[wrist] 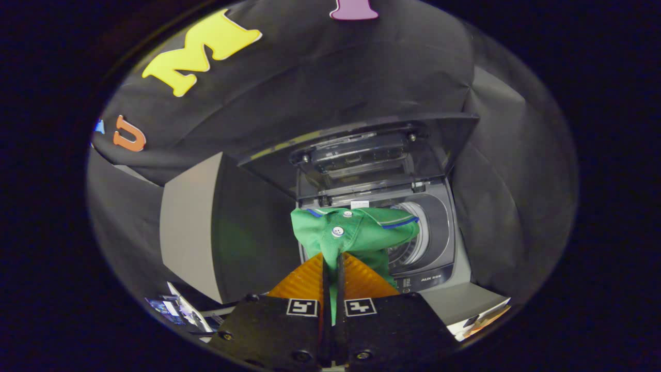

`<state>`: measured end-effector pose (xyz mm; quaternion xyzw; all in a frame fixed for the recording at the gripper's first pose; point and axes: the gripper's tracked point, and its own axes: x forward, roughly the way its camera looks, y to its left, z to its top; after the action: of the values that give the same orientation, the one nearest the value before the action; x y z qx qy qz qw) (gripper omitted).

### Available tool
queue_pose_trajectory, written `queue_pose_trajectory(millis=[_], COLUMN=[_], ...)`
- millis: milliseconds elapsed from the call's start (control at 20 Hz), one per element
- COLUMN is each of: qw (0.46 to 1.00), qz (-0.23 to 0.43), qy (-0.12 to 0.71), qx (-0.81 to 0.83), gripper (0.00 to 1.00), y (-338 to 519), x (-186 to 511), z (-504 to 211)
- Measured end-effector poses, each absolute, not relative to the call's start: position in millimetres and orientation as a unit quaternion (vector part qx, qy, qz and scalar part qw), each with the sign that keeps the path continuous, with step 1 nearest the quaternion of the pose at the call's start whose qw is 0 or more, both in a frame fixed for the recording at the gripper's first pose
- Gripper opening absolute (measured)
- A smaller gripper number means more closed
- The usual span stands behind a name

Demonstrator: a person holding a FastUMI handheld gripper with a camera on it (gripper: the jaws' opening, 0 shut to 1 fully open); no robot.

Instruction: Put the clothes into the washing machine and then close the washing machine lid.

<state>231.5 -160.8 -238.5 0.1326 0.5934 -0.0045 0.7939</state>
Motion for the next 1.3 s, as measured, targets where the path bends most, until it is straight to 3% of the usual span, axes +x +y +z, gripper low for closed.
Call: queue_pose_trajectory(millis=[600, 1300], qw=[0.789, 0.834], qz=[-0.015, -0.027], qy=[0.602, 0.544], qx=[0.119, 0.091], gripper=[0.06, 0.10], y=[-180.5, -198.2], x=[248.1, 247.9], z=[-346.7, -428.5])
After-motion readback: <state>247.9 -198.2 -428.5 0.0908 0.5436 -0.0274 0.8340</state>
